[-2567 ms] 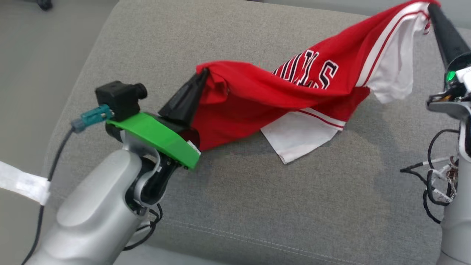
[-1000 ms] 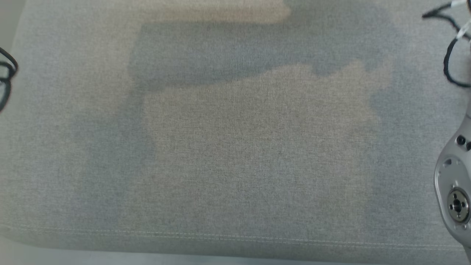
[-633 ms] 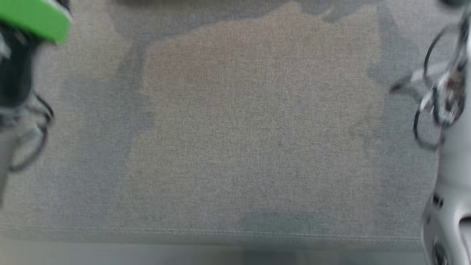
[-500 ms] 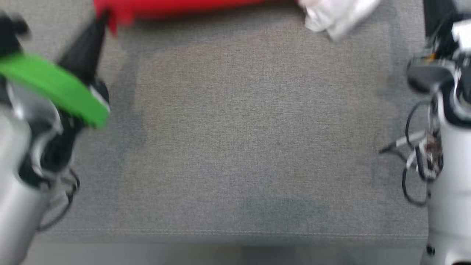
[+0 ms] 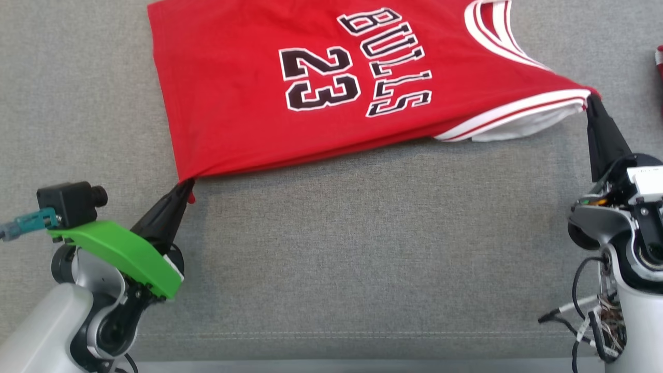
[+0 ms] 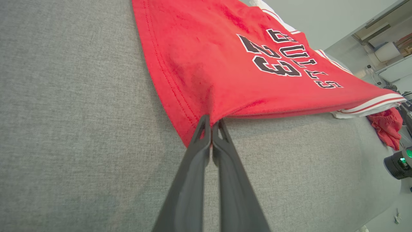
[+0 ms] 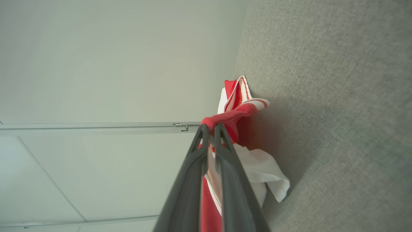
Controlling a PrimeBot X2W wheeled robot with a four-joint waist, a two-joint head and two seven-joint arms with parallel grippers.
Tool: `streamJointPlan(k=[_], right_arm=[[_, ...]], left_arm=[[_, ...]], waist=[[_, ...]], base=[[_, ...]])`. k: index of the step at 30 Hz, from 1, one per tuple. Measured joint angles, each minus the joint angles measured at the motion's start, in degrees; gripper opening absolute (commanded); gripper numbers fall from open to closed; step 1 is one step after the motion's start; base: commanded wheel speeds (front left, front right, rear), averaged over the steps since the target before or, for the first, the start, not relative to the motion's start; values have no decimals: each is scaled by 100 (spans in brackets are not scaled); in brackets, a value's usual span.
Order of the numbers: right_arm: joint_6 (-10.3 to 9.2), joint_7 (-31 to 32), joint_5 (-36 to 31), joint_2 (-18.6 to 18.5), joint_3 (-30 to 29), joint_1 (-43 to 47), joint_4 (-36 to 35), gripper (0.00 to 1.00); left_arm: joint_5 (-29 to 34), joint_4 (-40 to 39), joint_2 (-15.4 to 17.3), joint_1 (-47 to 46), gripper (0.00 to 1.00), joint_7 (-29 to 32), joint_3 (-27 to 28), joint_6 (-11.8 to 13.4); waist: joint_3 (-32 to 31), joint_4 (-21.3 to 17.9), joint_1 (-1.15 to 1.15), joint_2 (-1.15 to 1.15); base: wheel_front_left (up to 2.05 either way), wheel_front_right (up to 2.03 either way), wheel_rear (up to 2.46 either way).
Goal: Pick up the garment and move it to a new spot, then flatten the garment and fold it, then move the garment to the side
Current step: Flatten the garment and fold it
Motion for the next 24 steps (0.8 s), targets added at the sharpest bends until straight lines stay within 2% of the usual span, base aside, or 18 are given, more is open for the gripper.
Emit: streamJointPlan(k=[4,11,15,19,24], right_arm=[[0,-1,48,3,44,413,-334,0],[0,-24,156,25,209,1055,-1010,0],[-1,-48,157,26,116,1512,-1647,0],[0,-38,141,31,149,1576,-2054,0],[-1,99,19,9,238,1571,-2161,0]], left_arm=[[0,-248,73,282,0,-78,-5,1],[-15,-843,465,995,0,-213,118,96],[-14,-1406,667,1313,0,-255,181,144],[-12,-1688,787,1374,0,-324,327,159],[-1,-1891,870,1296,0,-119,352,162]], waist=[[-206,19,0,0],[-383,-40,-1,0],[-347,-98,-1,0],[-263,-111,-1,0],[-81,-105,-1,0]], base=[[0,0,0],[0,0,0],[0,0,0],[0,0,0],[0,0,0]])
